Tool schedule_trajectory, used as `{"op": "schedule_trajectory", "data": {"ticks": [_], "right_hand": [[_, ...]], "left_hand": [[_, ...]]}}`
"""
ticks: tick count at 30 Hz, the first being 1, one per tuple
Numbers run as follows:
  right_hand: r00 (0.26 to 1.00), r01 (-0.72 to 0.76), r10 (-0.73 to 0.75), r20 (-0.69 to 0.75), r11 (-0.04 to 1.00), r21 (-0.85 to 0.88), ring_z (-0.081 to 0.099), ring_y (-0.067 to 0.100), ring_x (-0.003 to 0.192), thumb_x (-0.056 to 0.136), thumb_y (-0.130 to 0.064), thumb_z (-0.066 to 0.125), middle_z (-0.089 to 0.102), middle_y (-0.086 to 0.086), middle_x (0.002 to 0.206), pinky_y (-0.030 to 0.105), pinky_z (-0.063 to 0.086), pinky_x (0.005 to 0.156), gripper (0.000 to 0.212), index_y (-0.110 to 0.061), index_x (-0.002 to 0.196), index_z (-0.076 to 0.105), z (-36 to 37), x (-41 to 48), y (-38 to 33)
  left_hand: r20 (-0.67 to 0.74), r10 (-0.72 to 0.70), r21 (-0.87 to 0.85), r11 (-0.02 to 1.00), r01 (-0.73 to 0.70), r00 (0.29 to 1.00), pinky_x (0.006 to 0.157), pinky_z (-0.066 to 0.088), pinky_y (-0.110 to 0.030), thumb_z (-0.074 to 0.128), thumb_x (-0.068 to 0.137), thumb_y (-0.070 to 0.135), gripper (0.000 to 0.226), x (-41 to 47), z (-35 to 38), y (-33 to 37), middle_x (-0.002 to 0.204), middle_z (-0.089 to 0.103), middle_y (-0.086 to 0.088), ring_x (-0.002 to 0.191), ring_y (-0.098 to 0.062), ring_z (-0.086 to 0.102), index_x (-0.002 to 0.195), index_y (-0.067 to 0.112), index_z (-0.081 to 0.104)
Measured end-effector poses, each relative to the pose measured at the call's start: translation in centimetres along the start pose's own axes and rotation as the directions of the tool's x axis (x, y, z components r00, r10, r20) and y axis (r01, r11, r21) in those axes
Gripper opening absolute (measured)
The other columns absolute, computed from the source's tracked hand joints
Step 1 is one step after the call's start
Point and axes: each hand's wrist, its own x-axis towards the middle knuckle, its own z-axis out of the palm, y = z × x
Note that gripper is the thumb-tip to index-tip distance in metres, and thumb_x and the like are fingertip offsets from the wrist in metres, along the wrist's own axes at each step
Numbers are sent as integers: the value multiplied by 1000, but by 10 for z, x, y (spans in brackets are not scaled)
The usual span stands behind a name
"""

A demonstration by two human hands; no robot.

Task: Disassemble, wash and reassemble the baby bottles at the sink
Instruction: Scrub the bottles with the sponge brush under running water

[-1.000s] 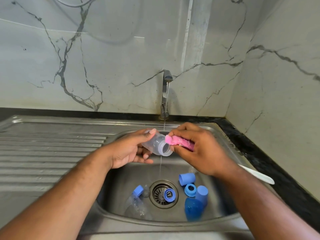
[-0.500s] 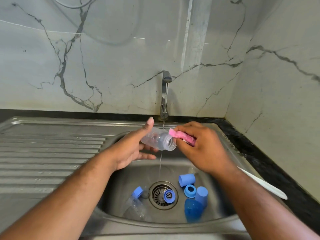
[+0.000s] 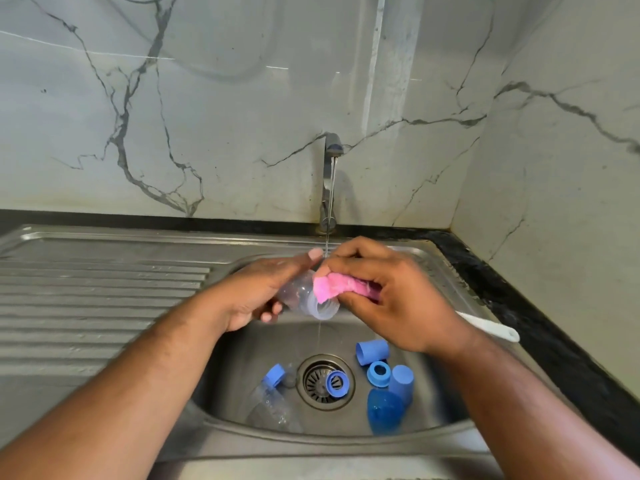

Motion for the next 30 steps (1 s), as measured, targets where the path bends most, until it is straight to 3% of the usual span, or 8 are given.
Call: {"op": "schedule_trajectory", "data": {"ticks": [3, 7, 9, 11, 17, 20, 24, 30], "right_hand": [[1000, -7, 8, 11, 999, -43, 63, 7, 106, 90, -17, 70, 64, -10, 117, 30, 53, 86, 33, -19, 123, 72, 1, 0, 2], [963, -216, 212, -164, 976, -4, 65, 7, 101, 90, -27, 73, 67, -11, 111, 40, 56, 88, 31, -23, 120, 74, 0, 0, 9], [943, -259, 261, -205, 965, 34, 66, 6, 102, 91, -26, 76, 68, -10, 111, 39, 56, 91, 30, -23, 121, 74, -4, 1, 9], [954, -226, 235, -186, 972, 69, 65, 6, 105, 92, -27, 74, 67, -10, 114, 37, 56, 92, 31, -23, 124, 73, -7, 2, 4], [984, 40, -37, -176, 999, 11, 63, 12, 111, 91, -15, 77, 64, -3, 120, 25, 52, 91, 38, -11, 128, 68, -7, 2, -14], [976, -31, 25, -215, 999, -27, 64, 6, 105, 89, -24, 80, 66, -13, 115, 20, 51, 83, 38, -22, 124, 63, -8, 1, -12], [966, -78, 53, -252, 993, -91, 63, 1, 101, 86, -28, 83, 68, -12, 111, 10, 44, 85, 31, -22, 114, 72, -3, 3, -4], [936, -261, 220, -274, 958, -123, 57, -5, 96, 93, -34, 72, 61, -12, 104, 3, 41, 77, 25, -28, 117, 74, 7, 0, -5]], "left_hand": [[46, -82, -1, 997, 82, 996, 42, 29, -18, 62, 76, 75, 60, -4, 2, 2, 74, 64, -1, 50, -8, 38, 102, 24, 78], [182, 63, -298, 955, -6, 981, 47, 44, -22, 86, 60, 67, 83, 4, -12, -4, 92, 66, -5, 62, -11, 51, 126, 21, 66], [157, 112, -354, 934, -50, 981, 46, 41, -21, 93, 57, 58, 80, 5, -13, -5, 90, 65, -1, 58, -9, 47, 124, 23, 66], [126, 92, -325, 944, -47, 988, 44, 35, -19, 78, 74, 62, 60, 5, -8, -3, 80, 61, 0, 52, -8, 38, 116, 20, 69], [-75, -72, -324, 945, 44, 995, 37, 26, -18, 63, 78, 73, 58, 10, 2, -1, 63, 49, -3, 40, -8, 26, 99, 19, 62], [-40, -131, -405, 908, 104, 991, 33, 21, -15, 52, 88, 72, 54, 9, -1, 0, 60, 44, -4, 35, -7, 24, 91, 19, 60], [-56, -151, -419, 901, 114, 987, 35, 19, -14, 49, 91, 71, 55, 8, 4, 1, 60, 43, -4, 37, -7, 22, 87, 18, 61], [-248, -82, -337, 941, -7, 965, 39, 30, -19, 51, 90, 72, 61, 9, 14, -1, 60, 47, -3, 40, -10, 34, 98, 14, 63]]}}
